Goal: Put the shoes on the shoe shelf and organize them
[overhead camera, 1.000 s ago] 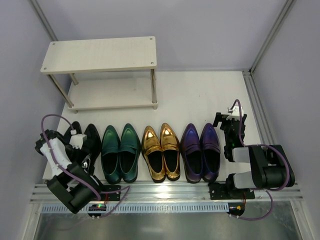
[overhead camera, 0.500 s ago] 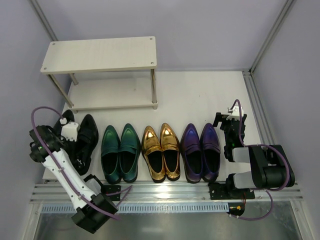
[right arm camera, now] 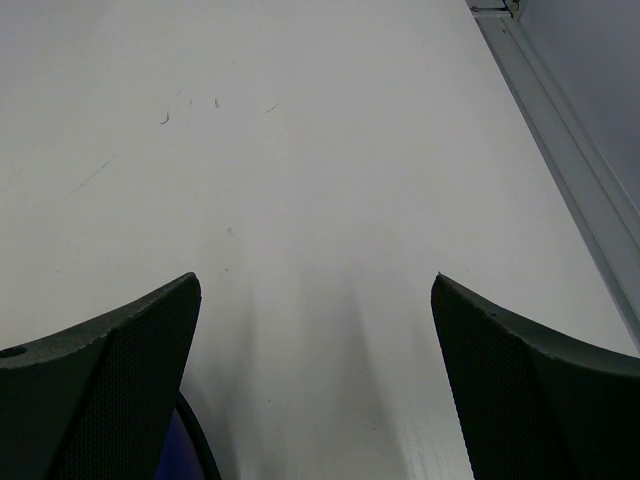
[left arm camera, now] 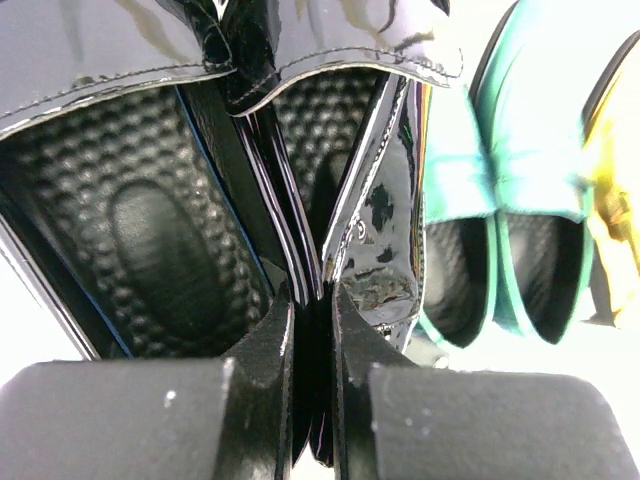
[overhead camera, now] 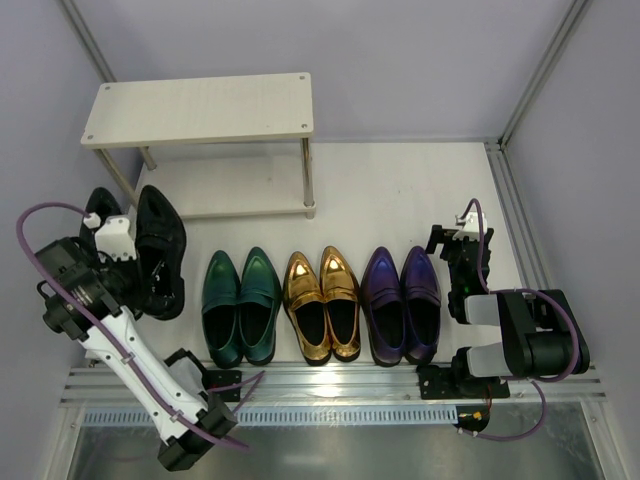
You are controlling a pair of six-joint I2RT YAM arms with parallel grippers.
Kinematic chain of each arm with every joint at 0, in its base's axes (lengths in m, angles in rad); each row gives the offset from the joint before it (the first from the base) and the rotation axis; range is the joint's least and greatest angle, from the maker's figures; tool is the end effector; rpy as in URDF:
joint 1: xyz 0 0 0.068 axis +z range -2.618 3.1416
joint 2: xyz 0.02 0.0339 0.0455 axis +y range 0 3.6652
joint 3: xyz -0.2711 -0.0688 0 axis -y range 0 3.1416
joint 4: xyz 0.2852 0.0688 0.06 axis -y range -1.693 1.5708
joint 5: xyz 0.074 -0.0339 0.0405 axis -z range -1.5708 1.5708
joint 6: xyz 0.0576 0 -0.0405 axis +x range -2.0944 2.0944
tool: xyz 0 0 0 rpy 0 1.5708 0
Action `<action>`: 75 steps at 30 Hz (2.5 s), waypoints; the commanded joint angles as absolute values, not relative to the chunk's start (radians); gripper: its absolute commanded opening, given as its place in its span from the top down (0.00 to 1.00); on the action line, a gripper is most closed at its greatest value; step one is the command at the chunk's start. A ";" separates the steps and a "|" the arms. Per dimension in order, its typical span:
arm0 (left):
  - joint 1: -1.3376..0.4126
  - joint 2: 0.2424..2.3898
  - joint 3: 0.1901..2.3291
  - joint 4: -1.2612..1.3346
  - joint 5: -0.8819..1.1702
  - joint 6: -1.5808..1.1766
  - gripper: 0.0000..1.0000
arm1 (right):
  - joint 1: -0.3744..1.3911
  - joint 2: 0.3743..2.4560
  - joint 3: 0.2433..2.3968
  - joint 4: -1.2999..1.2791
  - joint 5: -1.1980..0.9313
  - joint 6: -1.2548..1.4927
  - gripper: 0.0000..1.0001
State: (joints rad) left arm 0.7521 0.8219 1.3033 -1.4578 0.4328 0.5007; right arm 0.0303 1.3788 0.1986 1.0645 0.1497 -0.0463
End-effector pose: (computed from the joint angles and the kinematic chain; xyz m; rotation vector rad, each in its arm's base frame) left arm 0.1123 0.0720 0.3927 -0.1415 2.4179 0.0035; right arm 0.2626 -0.0006 0.1236 0.0479 1.6864 -0.1382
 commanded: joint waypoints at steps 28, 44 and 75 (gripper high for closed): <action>0.755 1.046 1.805 -0.891 0.739 0.032 1.00 | 0.028 1.365 0.207 1.114 0.140 -0.032 0.03; 0.707 1.436 2.223 -0.882 0.850 -0.018 1.00 | 0.028 1.365 0.207 1.114 0.141 -0.034 0.03; 0.425 1.664 2.470 -0.637 0.535 0.043 1.00 | 0.028 1.367 0.207 1.114 0.140 -0.034 0.03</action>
State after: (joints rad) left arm 0.4362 1.7332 2.4092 -1.0382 0.4690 -0.0139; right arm 0.0303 1.3788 0.1986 1.0649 0.1497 -0.0463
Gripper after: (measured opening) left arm 0.091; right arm 0.973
